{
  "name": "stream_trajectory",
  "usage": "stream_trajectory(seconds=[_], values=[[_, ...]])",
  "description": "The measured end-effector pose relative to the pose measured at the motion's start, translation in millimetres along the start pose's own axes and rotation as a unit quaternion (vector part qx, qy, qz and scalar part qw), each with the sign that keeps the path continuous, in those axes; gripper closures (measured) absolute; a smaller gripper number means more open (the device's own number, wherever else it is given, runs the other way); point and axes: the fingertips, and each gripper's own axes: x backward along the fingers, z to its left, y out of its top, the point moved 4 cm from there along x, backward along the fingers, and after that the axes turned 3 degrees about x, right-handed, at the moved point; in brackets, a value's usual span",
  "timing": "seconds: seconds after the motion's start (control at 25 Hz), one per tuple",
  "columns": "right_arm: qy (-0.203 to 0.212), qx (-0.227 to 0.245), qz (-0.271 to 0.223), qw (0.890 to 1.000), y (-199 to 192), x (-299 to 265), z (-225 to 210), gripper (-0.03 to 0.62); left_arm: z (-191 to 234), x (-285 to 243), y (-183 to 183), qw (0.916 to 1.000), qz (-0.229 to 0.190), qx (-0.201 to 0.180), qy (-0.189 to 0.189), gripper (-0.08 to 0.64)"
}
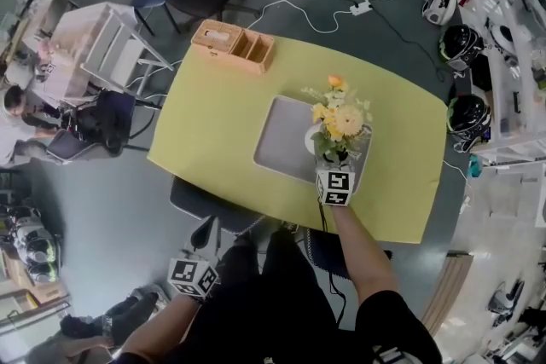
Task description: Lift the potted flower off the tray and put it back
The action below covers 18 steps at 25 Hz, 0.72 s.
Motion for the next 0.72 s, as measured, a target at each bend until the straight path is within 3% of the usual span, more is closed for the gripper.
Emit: stream_trajectory(seconds=[0.32, 0.72], values=[[-0.005, -0.02, -0.017, 1.0, 11, 16, -1, 0.371, 3, 7, 6, 0.9999, -0.013, 0.005, 0.0, 0.552], [-0.021, -0.038, -0.069, 0.997, 96, 85, 27, 0.376, 12, 33, 50, 0.9977, -0.059, -0.01, -0.031, 0.552]])
